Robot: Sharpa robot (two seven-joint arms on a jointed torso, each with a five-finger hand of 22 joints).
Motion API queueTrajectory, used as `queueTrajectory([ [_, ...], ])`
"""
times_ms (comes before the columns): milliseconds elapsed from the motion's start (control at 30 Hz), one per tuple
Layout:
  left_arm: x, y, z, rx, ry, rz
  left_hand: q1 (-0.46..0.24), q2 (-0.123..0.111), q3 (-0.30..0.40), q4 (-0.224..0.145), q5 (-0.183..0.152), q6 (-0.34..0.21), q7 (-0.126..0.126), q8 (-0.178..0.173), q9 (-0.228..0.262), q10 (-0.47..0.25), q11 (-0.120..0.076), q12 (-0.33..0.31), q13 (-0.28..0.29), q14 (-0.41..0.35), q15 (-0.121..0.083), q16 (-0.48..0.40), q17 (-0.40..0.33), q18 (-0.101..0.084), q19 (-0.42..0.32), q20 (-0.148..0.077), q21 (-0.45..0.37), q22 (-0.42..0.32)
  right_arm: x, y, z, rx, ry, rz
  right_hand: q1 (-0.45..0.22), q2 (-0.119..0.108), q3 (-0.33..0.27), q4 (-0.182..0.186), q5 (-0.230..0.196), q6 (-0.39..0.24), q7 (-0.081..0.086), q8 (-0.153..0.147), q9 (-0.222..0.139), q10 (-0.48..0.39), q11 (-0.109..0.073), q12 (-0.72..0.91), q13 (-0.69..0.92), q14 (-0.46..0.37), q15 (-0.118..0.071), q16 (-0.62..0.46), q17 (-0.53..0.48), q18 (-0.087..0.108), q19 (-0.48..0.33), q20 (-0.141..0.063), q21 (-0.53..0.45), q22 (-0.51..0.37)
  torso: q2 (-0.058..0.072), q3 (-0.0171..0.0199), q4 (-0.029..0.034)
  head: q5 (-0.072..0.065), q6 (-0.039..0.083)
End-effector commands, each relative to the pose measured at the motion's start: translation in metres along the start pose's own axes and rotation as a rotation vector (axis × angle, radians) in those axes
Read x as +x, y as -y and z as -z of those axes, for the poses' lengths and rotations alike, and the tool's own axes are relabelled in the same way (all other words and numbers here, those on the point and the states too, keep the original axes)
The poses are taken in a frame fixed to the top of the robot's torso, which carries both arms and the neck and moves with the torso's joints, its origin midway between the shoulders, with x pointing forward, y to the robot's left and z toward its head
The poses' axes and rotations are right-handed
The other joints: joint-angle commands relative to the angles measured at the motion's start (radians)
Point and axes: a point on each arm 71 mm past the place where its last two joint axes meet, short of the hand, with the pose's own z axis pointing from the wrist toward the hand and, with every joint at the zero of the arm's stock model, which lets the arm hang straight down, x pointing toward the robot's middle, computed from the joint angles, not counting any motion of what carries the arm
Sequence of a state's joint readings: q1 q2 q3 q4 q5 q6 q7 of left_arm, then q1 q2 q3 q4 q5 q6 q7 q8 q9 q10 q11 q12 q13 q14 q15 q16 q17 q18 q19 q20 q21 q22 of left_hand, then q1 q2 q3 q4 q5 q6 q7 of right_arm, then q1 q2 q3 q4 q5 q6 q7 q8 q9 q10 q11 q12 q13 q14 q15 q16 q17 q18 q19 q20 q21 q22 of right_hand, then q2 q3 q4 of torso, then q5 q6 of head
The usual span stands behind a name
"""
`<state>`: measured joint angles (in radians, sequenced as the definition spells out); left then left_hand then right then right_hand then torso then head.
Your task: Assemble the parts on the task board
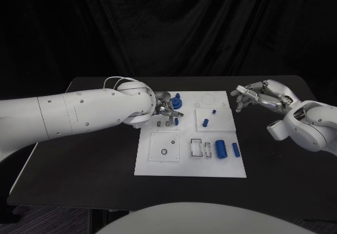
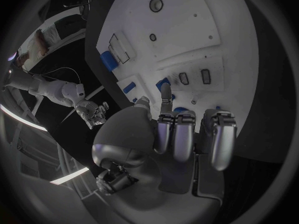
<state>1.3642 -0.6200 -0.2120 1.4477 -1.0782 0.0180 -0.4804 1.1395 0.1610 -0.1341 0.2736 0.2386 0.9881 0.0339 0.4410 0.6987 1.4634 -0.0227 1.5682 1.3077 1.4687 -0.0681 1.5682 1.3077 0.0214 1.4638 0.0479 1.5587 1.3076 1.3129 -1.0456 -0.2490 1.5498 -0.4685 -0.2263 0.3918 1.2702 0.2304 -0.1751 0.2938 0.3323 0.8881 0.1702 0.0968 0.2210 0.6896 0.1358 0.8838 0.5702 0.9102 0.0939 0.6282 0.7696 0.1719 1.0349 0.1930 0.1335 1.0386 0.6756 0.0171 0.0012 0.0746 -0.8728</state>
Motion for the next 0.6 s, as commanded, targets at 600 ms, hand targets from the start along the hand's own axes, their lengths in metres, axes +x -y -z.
queueTrajectory([
  [600,0.0097,0.0008,-0.0045,0.001,0.016,0.025,0.029,0.000,0.010,-0.016,0.016,0.001,0.008,-0.038,0.001,0.107,-0.002,0.003,0.263,0.102,-0.005,0.003,0.263,-0.007,0.060,-0.007,-0.007,0.204,0.0056,0.0059,0.0013,0.038,-0.042,-0.023,0.035,0.002,-0.011,-0.002,0.018,-0.003,0.007,0.009,-0.001,-0.006,-0.005,0.006,-0.014,-0.003,-0.008,0.012,-0.008,0.009,0.014,0.000,-0.011,-0.005,0.000,-0.0032,0.0026,-0.005,0.000],
])
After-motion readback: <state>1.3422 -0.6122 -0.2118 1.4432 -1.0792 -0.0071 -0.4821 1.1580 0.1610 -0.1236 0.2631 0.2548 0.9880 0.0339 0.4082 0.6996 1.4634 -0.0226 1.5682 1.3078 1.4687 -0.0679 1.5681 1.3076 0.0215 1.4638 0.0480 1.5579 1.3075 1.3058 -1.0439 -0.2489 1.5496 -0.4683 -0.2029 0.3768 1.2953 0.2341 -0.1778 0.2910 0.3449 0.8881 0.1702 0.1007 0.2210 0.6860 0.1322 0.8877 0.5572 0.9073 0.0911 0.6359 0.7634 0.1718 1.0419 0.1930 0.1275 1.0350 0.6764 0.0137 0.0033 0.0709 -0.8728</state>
